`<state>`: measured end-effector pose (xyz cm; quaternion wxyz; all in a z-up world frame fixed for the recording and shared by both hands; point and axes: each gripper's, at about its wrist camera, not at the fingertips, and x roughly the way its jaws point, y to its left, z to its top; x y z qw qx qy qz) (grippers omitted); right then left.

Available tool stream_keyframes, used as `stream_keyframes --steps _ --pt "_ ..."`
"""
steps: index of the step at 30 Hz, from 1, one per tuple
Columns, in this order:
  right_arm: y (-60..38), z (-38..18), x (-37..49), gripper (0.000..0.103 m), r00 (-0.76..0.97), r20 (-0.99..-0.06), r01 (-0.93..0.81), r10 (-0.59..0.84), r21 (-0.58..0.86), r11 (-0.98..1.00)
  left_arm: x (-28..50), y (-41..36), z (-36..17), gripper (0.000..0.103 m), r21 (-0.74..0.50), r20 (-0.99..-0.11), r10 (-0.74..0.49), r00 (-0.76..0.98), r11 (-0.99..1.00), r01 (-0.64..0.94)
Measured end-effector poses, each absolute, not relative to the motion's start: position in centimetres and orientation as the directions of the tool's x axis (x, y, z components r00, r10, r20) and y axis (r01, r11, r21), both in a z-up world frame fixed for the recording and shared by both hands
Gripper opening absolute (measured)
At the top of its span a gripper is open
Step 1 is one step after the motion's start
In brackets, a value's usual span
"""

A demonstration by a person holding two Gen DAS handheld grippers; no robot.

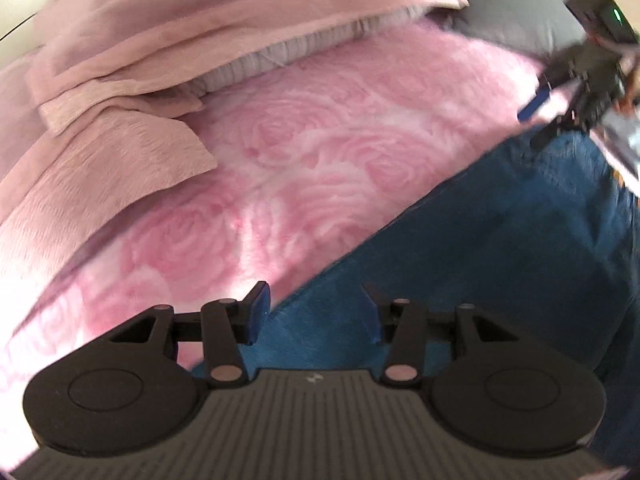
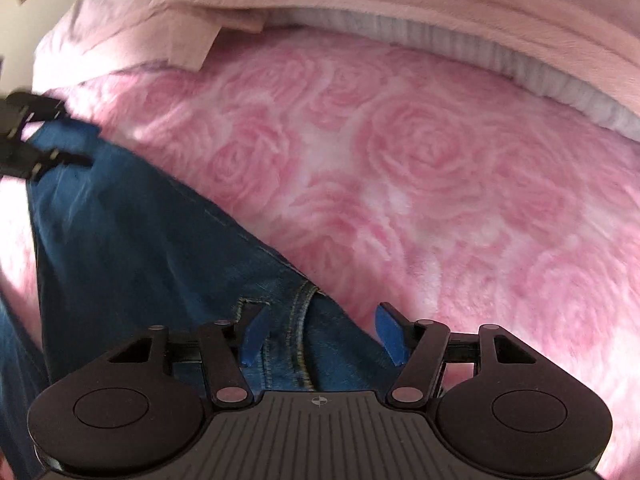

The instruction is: Fold clothes

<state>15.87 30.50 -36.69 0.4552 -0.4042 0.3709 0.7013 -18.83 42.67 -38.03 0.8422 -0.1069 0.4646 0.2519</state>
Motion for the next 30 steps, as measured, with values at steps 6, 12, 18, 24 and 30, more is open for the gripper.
stream_keyframes --steps 6,12,18,24,30 --pt "32.3 -38.6 16.8 0.062 -0.308 -0.912 -0.916 0.272 0.207 -0.343 -18.6 45.6 -40.6 0.043 0.054 -0.891 0.235 0.388 0.904 -0.424" --pt "31.2 -39.4 15.4 0.006 -0.255 -0.929 -0.913 0.269 0.14 -0.382 -19.3 44.7 -41.5 0.005 0.083 -0.899 0.235 0.369 0.92 -0.383" --pt "26.9 -35.5 13.3 0.0 -0.142 -0.881 -0.936 0.451 -0.029 -0.351 -21.1 41.6 -37.9 0.002 0.153 -0.834 0.357 0.42 0.882 -0.445" --pt "16.9 -28.9 9.0 0.0 -0.066 -0.776 -0.941 0.627 -0.16 -0.297 -26.6 33.2 -31.0 0.002 0.11 -0.763 0.423 0.489 0.83 -0.546" --pt "3.0 -26.5 2.2 0.0 -0.024 -0.848 -0.935 0.529 -0.168 -0.312 -32.7 22.0 -29.5 0.004 -0.073 -0.818 0.353 0.454 0.72 -0.691"
